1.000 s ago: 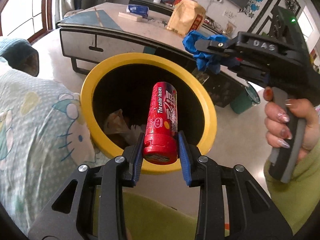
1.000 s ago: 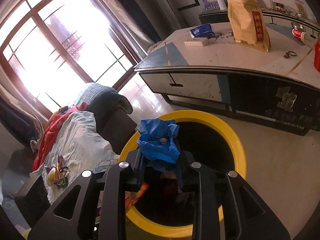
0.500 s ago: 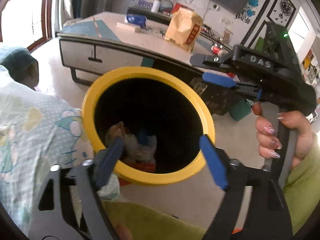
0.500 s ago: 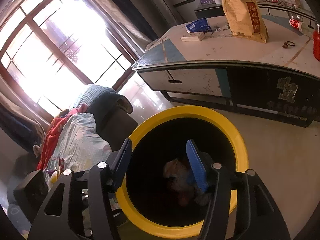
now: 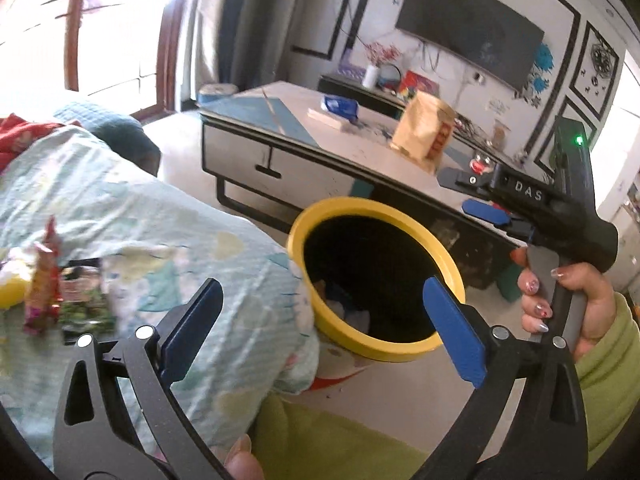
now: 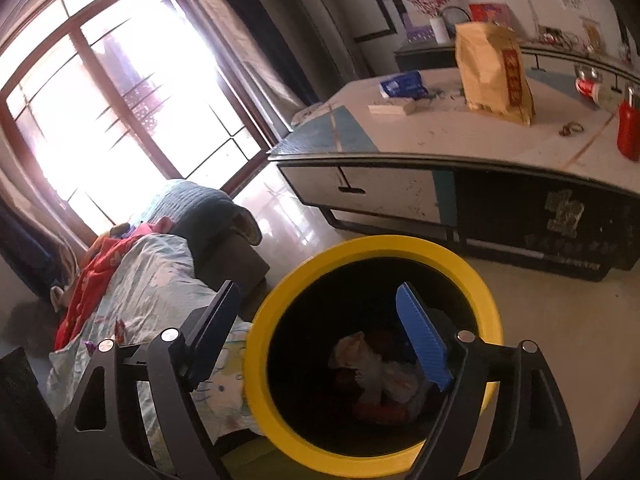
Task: Collect trash
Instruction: 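Move both open grippers back over the snack wrappers on the bed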
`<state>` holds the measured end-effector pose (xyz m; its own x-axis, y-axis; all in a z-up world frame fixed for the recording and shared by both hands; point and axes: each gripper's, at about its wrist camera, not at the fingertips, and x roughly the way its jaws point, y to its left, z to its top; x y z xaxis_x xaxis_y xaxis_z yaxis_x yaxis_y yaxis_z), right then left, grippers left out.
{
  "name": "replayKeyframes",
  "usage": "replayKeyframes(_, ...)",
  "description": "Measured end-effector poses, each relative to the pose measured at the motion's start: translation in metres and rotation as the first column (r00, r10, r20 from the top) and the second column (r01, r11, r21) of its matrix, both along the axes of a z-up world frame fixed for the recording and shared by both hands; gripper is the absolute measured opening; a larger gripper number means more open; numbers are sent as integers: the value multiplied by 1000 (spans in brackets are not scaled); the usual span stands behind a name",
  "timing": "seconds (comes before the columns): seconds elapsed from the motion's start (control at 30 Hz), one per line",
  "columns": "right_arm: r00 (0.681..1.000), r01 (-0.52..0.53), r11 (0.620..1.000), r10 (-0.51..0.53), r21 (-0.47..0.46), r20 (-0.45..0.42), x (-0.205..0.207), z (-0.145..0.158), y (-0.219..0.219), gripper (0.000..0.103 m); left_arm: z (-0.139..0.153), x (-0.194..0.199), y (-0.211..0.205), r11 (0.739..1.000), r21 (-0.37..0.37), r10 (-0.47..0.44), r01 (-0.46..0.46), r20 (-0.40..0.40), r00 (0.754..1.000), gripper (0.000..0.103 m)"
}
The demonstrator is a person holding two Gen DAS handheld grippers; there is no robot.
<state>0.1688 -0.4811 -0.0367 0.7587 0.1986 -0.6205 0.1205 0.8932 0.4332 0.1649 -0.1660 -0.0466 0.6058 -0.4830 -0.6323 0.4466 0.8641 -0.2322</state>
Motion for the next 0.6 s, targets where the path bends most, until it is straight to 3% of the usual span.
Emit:
replayKeyframes(0.2,998,-57,997,58,-45,39,-5,16,31,80,9,-10,26,998,-40,52,-51,32,998,92)
replayKeyframes(0.6,984,-166,983,171,-83,51,-13,29,89,83,25,-33,75,987,-25,164,-162,127,978,92)
